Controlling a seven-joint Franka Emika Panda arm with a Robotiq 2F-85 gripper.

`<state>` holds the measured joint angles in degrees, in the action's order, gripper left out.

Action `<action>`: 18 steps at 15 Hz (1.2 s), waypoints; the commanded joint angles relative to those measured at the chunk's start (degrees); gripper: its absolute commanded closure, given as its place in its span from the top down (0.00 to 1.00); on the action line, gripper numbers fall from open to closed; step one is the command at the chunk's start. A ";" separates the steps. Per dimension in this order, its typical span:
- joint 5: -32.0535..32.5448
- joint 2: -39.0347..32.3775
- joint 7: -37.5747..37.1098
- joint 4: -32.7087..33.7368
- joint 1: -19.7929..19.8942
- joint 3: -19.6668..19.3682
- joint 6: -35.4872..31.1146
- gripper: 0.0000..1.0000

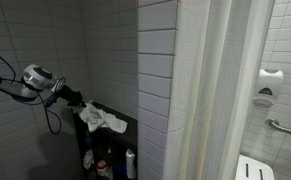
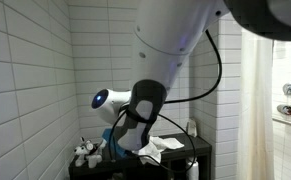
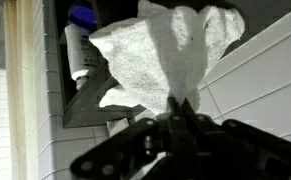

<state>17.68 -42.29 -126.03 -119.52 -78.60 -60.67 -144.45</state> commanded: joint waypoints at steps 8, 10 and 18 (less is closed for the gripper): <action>6.57 14.07 3.02 11.30 10.69 9.31 17.20 0.01; 9.57 16.27 4.51 14.19 14.95 12.04 19.42 0.01; 15.13 22.38 11.60 26.52 38.04 30.67 27.20 0.30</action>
<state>30.99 -21.82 -115.54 -96.51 -48.31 -38.13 -120.73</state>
